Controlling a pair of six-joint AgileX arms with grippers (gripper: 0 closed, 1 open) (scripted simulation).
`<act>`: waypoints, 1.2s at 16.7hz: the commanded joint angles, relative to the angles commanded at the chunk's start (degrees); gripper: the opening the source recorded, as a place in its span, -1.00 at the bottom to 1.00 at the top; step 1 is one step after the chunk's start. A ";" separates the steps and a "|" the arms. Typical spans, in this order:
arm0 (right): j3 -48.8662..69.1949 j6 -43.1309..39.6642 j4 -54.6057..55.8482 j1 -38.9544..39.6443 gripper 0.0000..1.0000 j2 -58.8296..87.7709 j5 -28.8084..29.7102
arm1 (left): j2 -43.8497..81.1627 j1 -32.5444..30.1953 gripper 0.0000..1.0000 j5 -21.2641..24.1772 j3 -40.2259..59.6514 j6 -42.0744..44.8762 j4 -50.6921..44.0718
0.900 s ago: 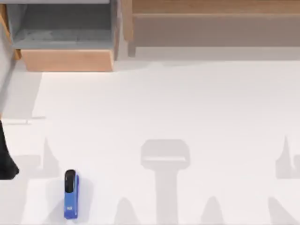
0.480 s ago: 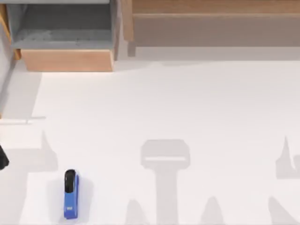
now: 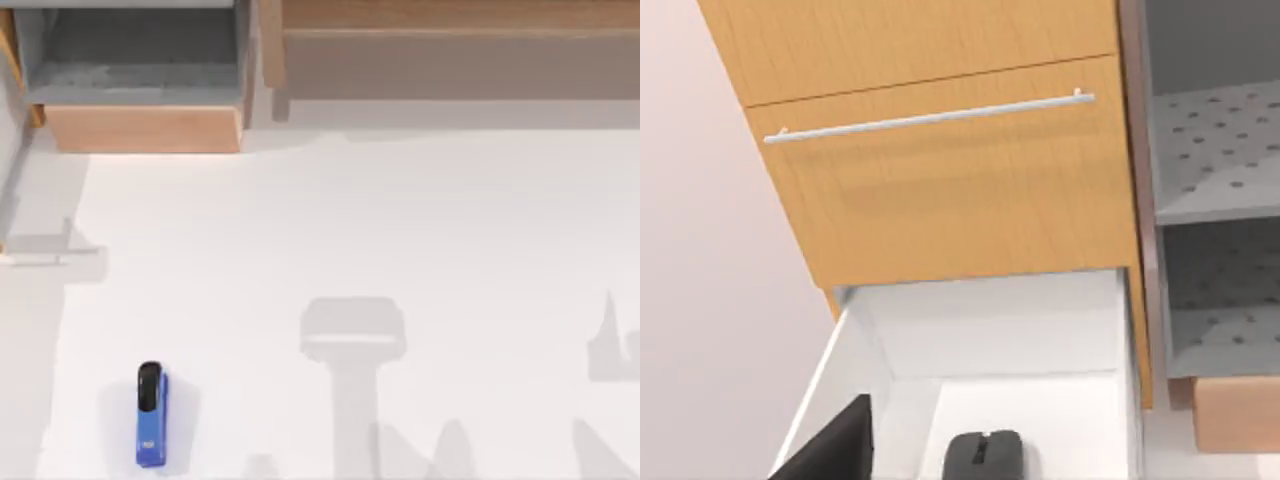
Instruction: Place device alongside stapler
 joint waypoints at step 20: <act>0.00 0.00 0.00 0.00 1.00 0.00 0.00 | 97.94 10.39 1.00 2.39 85.44 6.90 -48.60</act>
